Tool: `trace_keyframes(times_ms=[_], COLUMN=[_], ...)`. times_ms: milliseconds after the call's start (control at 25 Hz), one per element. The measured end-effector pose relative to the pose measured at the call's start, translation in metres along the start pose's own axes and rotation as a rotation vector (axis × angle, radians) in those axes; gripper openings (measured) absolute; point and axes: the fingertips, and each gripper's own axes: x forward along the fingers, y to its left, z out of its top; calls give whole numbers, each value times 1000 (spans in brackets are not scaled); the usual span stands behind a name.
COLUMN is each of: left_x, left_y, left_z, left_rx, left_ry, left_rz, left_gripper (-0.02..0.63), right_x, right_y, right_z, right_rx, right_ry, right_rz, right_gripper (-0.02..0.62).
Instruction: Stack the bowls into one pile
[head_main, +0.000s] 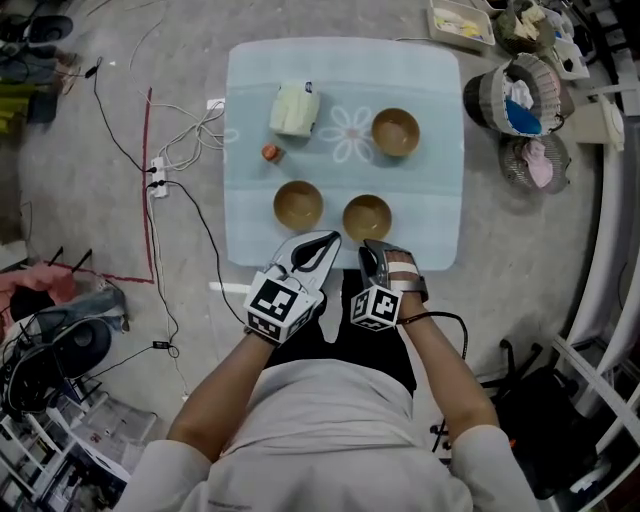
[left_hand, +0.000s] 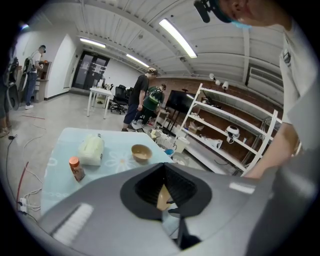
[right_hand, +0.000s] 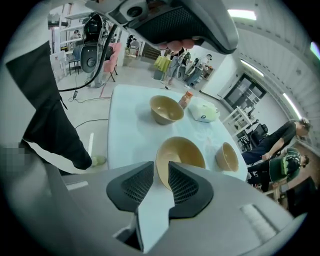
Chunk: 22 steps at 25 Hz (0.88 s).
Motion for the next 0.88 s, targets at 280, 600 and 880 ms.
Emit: trace_keyframes(times_ms=[280,600,880], left_x=[9,16,22], left_y=[0,2,1], left_z=[-9,-12,-7], left_rx=[-15,-21,-19], left_ry=[16,33,37], left_rz=[2,7,10], left_gripper=[6,6,6], right_x=[18,30,25], right_y=[7,3,-6], right_z=[-7,-11,-10], right_rx=[-75,-91,-100], right_ry=[16,25,22], right_rz=[6,-6,5], right_gripper=[77,54,25])
